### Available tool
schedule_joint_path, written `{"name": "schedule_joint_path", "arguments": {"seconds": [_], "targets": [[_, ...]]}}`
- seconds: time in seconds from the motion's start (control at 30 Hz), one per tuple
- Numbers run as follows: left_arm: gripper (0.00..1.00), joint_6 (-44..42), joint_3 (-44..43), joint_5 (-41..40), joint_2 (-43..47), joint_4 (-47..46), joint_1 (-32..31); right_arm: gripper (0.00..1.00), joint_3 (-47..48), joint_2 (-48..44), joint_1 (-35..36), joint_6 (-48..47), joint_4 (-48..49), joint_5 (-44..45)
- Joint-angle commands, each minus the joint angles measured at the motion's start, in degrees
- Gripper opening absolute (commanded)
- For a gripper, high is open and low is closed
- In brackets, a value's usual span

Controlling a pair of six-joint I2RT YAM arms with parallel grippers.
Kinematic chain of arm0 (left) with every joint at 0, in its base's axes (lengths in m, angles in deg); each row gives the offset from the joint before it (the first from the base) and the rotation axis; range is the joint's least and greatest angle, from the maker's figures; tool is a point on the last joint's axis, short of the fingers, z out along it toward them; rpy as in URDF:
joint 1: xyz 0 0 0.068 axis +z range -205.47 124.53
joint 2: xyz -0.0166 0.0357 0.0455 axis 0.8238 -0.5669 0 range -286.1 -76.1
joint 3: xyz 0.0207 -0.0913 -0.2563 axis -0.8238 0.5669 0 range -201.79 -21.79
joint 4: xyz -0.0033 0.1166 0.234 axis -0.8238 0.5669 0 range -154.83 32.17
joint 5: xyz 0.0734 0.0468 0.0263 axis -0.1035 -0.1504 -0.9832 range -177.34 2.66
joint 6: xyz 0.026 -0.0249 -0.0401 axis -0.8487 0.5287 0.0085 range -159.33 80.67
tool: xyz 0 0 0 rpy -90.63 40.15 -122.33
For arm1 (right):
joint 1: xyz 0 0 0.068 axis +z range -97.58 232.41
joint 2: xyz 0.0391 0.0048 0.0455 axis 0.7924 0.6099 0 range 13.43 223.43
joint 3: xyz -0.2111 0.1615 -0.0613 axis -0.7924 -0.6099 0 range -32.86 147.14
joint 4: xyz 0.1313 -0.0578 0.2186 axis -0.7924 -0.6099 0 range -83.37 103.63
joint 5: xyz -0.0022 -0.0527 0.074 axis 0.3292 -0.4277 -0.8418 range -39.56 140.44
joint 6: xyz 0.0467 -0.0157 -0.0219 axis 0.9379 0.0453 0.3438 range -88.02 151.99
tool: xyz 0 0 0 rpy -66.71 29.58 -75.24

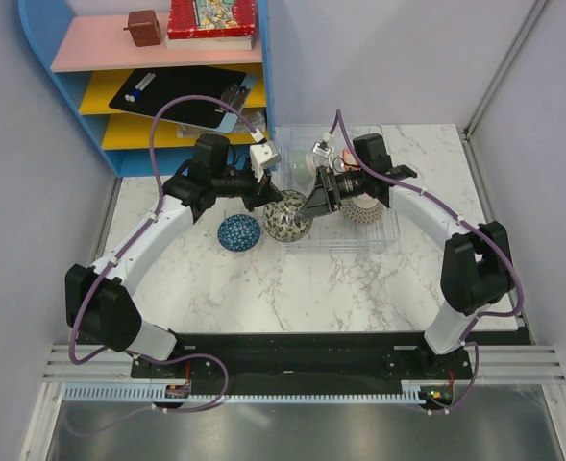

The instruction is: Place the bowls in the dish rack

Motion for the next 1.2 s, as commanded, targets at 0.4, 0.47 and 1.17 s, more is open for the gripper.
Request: {"name": "schedule_joint_path", "arguments": {"seconds": [0.4,0.47,1.17], "targets": [[0.02,1.8,-2.8,0.8,1.5,-3.8,-1.0,0.49,0.4,1.6,0.0,-0.2,2.7,-10.0],[0.02,1.8,-2.9,0.8,1.4,-3.8,-1.1,0.32,0.4,1.5,0.0,-0.2,2.8,-9.9],[0.82,0.3,-0.3,-1.9,1.9,-4.5,2.5,0.00,-5.1,-2.0,-1.9,9.3,14.2,0.4]]}}
